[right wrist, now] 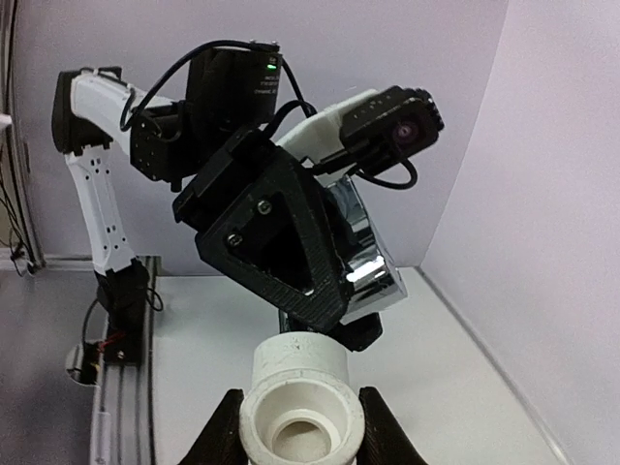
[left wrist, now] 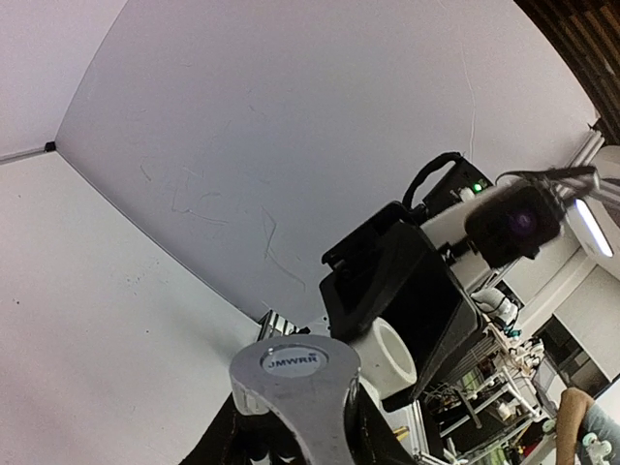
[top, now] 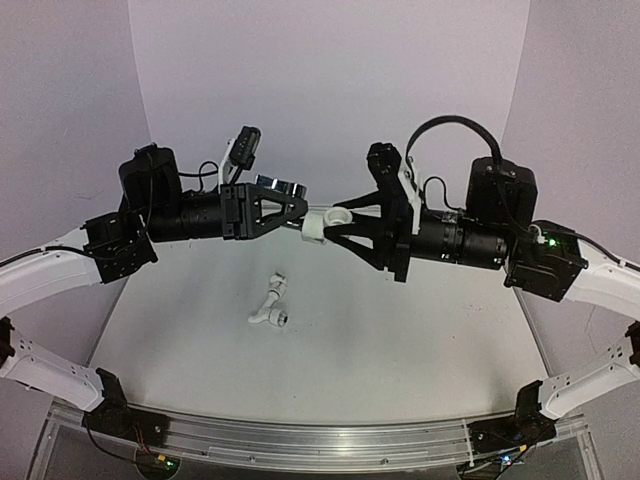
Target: Install the water faucets
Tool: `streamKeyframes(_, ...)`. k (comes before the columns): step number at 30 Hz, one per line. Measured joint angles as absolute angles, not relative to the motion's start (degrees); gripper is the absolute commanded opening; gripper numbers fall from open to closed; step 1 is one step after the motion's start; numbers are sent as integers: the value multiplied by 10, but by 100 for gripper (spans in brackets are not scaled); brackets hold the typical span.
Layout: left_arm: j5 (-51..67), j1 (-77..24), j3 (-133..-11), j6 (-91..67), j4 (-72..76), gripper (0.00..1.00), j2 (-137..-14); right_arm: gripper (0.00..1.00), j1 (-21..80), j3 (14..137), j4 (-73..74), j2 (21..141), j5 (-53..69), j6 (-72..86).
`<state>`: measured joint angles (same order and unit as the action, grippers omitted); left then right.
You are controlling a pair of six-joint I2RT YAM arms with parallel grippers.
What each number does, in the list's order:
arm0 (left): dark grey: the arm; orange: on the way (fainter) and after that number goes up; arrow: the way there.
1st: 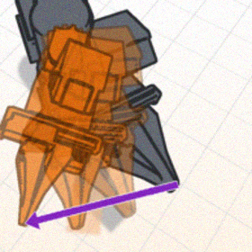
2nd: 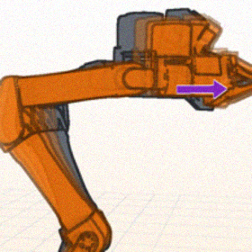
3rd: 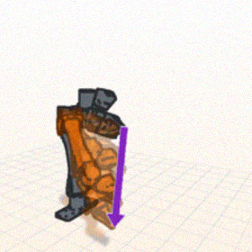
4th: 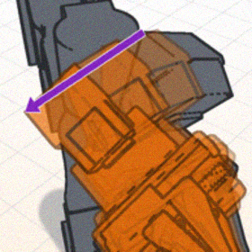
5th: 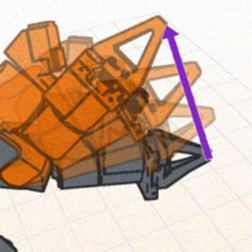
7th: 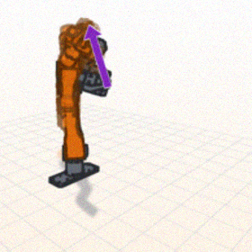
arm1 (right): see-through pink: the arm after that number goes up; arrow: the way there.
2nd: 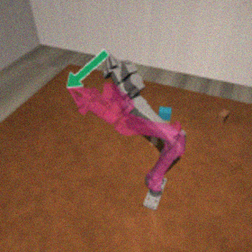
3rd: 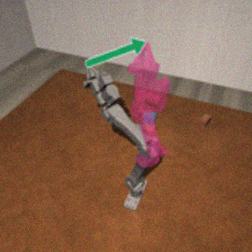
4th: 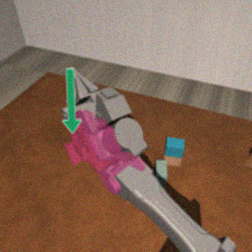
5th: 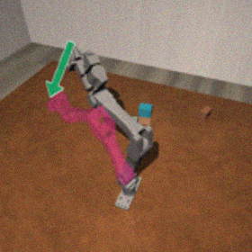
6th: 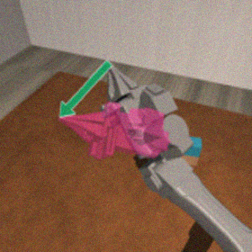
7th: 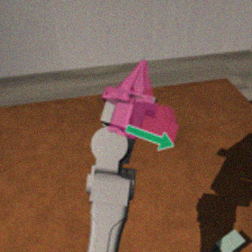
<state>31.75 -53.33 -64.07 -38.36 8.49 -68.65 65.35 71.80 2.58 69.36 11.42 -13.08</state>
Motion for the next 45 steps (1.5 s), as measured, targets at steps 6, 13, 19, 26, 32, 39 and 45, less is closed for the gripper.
streamKeyframes(6, 306, -537, -625, -320, 84, 0, -671, 9, 596, 739, 49, 713, 203, 102)
streamKeyframes(13, 283, -537, -621, -262, 53, 0, -665, 22, 517, 762, 57, 755, 334, 305)
streamKeyframes(19, 276, -542, -621, -261, 26, 0, -651, 79, 508, 770, 61, 761, 355, 358)
streamKeyframes(26, 245, -543, -621, -329, 14, 0, -643, 89, 494, 842, 79, 759, 328, 190)
streamKeyframes(32, 228, -543, -622, -412, 14, 0, -649, 91, 509, 835, 91, 707, 259, -147)
streamKeyframes(39, 280, -531, -647, -505, 12, 0, -687, 91, 577, 725, 99, 632, 204, -595)
streamKeyframes(45, 360, -524, -657, -571, 36, 0, -722, 87, 585, 631, 72, 623, 195, -835)
